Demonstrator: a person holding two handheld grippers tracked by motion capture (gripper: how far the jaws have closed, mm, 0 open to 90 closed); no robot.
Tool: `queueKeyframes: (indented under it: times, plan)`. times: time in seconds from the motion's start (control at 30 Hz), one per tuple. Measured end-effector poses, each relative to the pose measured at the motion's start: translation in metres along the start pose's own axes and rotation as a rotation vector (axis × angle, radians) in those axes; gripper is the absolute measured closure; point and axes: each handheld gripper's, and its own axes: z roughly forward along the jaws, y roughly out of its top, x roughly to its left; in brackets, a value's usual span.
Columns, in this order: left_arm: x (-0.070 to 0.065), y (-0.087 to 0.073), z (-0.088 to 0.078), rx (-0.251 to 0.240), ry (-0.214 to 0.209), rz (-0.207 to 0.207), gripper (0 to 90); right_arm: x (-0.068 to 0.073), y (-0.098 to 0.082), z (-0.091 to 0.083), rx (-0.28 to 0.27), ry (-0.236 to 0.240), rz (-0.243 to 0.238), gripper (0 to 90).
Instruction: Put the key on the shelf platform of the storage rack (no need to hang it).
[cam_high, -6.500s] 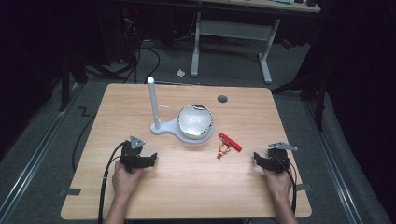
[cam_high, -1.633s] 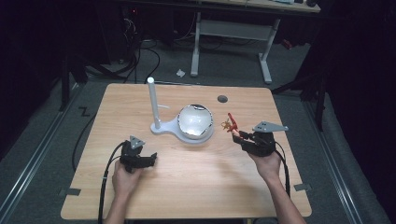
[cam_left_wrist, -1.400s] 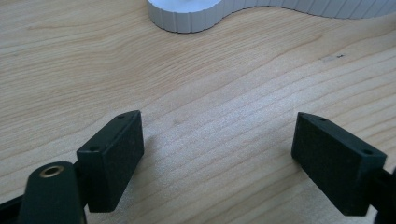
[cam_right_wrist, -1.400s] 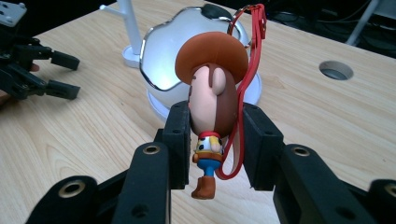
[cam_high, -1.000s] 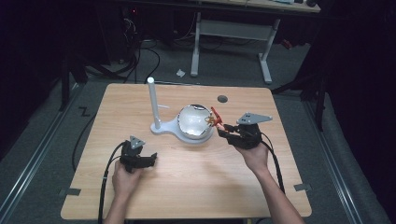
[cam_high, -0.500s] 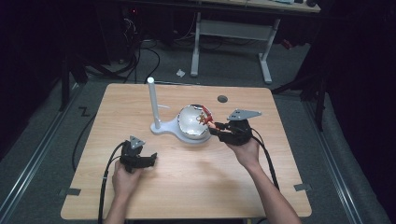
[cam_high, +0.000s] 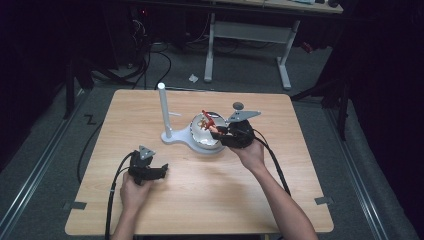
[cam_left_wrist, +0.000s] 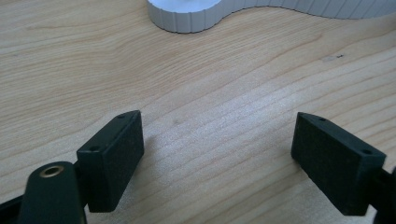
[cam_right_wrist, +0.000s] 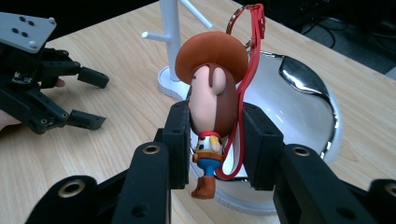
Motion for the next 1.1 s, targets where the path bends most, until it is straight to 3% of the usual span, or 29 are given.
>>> queueKeyframes:
  times: [0.23, 0.37, 1.1]
  plan:
    - [0.0, 0.0, 0.0, -0.001, 0.001, 0.001, 17.8, -0.002, 0.002, 0.015, 0.017, 0.016, 0.004, 66.5]
    - [0.0, 0.0, 0.0, -0.001, 0.001, 0.001, 17.8, -0.006, -0.002, 0.024, 0.025, 0.023, 0.03, 66.5]
    - [0.0, 0.0, 0.0, -0.001, 0.001, 0.001, 17.8, -0.018, -0.007, 0.046, 0.101, -0.009, 0.088, 66.1]
